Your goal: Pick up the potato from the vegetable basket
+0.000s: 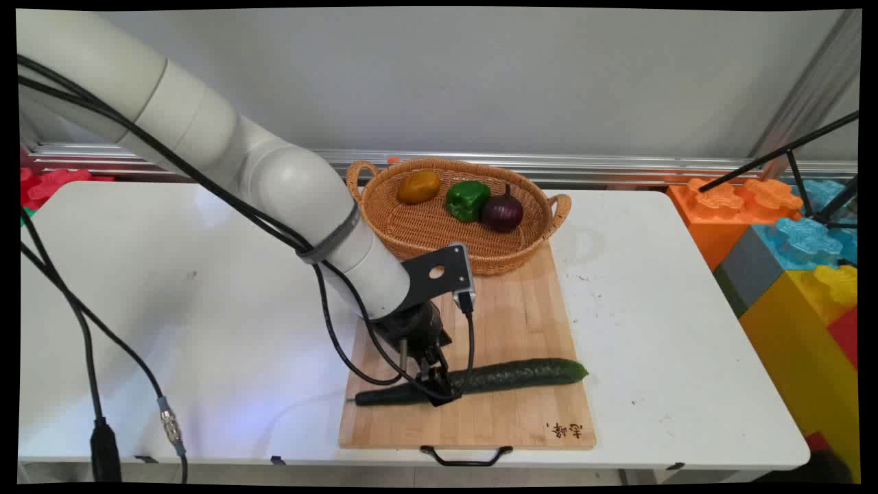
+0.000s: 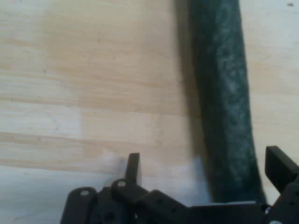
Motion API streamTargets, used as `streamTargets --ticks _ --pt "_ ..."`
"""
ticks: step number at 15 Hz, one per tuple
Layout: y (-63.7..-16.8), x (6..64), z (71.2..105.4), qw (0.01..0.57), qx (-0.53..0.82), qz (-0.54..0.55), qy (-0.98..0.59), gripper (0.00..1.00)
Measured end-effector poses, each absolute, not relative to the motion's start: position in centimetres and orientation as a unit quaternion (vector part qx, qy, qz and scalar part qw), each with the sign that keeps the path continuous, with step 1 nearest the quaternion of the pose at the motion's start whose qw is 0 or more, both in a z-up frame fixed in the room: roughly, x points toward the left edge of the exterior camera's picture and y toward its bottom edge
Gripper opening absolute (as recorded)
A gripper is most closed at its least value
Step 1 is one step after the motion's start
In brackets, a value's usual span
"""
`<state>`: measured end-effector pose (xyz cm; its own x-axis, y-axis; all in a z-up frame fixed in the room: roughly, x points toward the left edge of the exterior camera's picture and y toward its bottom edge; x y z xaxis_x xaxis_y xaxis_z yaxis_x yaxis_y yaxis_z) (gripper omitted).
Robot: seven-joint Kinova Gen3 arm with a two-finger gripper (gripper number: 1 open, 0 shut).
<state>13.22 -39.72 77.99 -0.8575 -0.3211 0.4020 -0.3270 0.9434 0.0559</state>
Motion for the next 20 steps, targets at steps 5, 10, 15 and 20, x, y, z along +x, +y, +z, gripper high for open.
streamTargets --ticks 5,10,15,20 --pt "-39.9 14.1 79.5 0.210 0.172 0.008 -0.962 1.00" --pt "-40.2 15.9 82.7 0.229 0.183 -0.014 -0.956 1.00" --pt "-41.4 18.6 85.4 0.241 0.172 -0.011 -0.955 1.00" --pt "-44.5 21.4 87.2 0.232 0.162 0.050 -0.958 1.00"
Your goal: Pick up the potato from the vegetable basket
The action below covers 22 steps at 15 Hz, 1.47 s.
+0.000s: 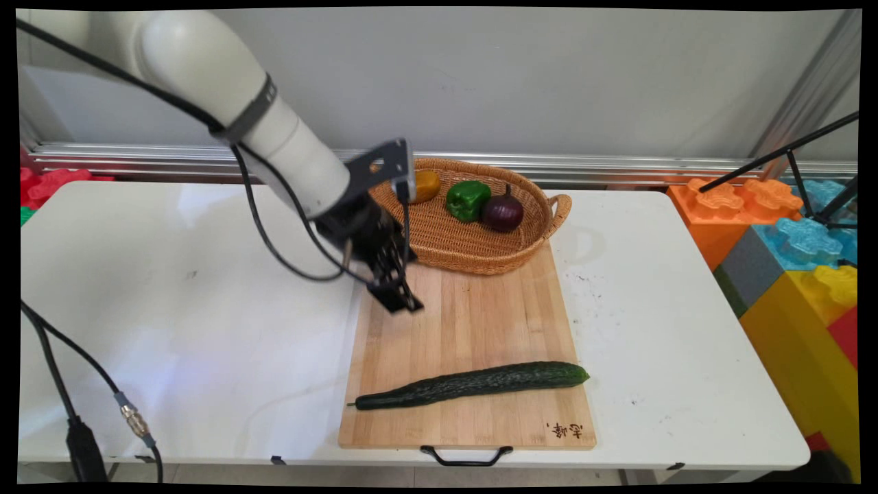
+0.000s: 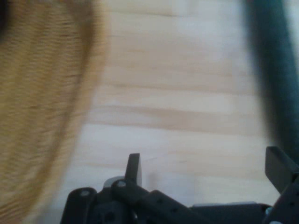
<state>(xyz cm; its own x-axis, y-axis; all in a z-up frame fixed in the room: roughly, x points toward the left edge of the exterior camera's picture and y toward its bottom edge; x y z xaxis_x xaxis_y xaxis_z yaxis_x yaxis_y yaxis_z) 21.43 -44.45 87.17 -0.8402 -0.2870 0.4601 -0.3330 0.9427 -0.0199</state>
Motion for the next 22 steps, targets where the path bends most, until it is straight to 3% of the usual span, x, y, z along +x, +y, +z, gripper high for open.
streamTargets --ticks 7,15,22 --pt "-52.3 24.8 87.4 0.234 0.217 0.147 -0.936 1.00" --pt "-59.8 24.3 83.7 0.254 0.302 0.168 -0.903 1.00" --pt "-64.5 23.6 80.7 0.227 0.300 0.196 -0.906 1.00"
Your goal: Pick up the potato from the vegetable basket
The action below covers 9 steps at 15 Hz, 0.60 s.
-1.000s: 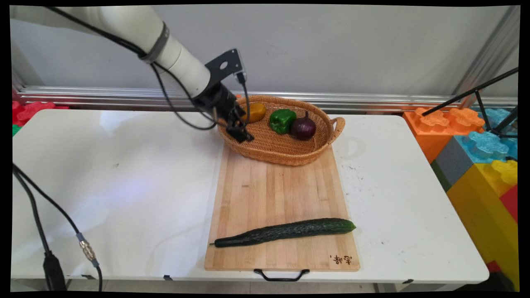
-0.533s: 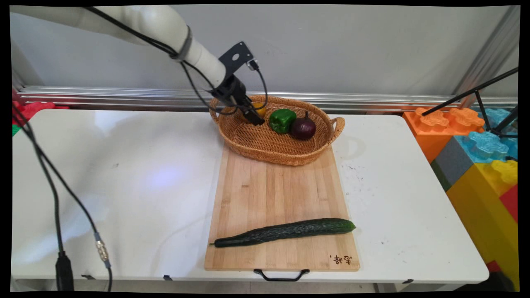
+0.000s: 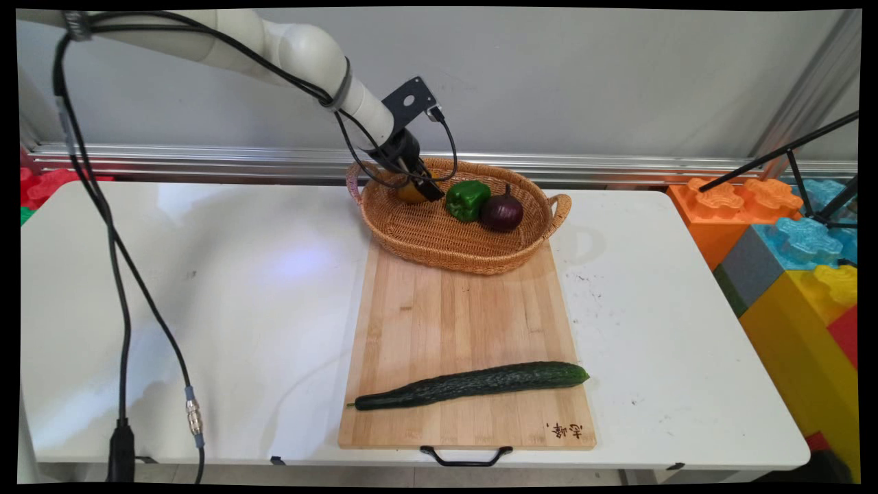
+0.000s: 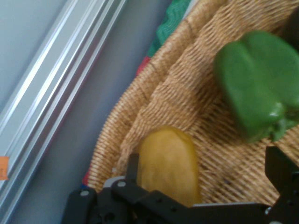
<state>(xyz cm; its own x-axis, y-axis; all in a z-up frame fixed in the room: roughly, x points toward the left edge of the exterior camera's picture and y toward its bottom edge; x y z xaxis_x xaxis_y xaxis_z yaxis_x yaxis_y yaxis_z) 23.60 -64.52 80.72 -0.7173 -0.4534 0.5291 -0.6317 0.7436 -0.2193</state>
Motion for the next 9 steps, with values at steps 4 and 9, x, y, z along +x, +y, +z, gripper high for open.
streamTargets --ticks 4,9 --pt "-65.5 23.6 79.3 0.208 0.298 0.204 -0.909 1.00" --pt "-65.8 23.3 78.1 0.196 0.295 0.208 -0.912 1.00"
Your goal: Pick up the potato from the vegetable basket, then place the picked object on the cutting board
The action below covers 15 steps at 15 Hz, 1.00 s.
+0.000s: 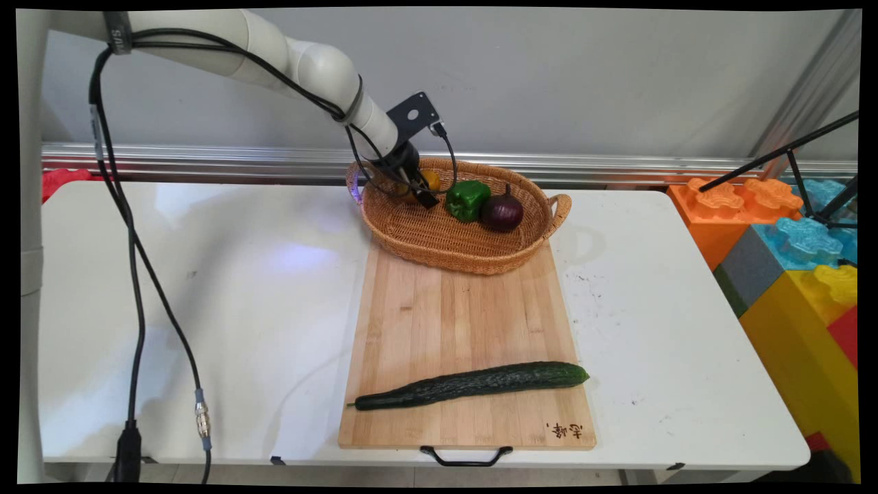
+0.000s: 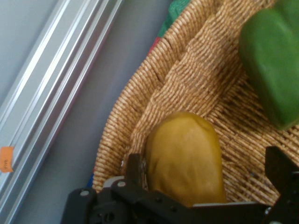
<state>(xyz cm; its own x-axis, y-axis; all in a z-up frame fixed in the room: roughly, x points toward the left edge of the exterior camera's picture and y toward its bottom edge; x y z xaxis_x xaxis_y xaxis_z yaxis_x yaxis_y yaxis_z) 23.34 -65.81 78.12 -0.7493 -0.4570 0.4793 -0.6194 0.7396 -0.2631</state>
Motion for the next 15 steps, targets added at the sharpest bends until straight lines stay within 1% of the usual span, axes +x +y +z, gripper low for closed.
streamTargets --ticks 2,3,9,11,15 --pt "-65.8 23.2 77.7 0.192 0.293 0.209 -0.913 1.00" --pt "-65.8 23.1 77.6 0.191 0.292 0.210 -0.913 0.00" --pt "-65.5 22.6 77.6 0.193 0.286 0.226 -0.911 0.00" --pt "-65.0 22.4 78.5 0.195 0.282 0.239 -0.908 0.00" --pt "-62.9 21.3 81.8 0.200 0.261 0.269 -0.905 0.00"
